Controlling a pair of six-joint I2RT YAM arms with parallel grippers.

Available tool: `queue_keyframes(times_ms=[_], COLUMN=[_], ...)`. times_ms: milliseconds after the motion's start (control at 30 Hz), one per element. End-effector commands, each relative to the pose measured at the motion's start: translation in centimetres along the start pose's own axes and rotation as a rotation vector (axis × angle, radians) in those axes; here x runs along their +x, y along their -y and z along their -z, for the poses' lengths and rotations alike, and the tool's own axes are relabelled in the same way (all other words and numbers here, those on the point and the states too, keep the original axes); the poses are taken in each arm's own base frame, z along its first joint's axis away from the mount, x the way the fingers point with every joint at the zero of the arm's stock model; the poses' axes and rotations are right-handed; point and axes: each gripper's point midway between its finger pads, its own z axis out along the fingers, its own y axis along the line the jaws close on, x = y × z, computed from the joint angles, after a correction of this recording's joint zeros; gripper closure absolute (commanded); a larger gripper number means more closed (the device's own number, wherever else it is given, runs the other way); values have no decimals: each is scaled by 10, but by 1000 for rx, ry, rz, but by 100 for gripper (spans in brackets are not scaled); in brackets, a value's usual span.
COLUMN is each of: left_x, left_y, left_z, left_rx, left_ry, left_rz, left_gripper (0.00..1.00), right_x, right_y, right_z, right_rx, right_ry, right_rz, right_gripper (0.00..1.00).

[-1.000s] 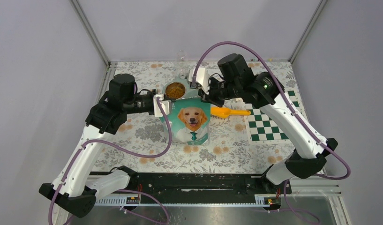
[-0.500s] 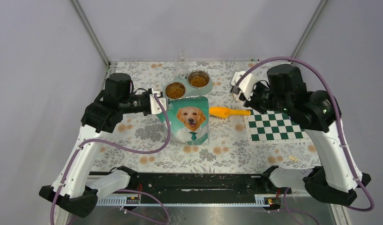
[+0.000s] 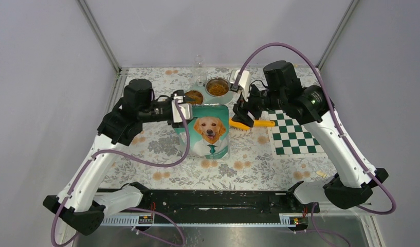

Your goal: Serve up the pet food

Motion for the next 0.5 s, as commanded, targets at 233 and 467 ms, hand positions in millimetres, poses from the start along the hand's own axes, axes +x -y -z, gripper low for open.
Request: queue_keyframes(times_ms=[233,467], left_x=[-18,-19], left_y=[-15,-20], left_z=[-29,-37], left_rx=[-11,-17], left_ry=[70,76], left_rz=[17,31], left_gripper=[41,41], right_x=[-50,-52], right_y=[-19,-17], right_z=[-30,-46], right_rx=[-208,-241], right_ry=[217,205], right_rz=[-6,-16], right_gripper=[36,55])
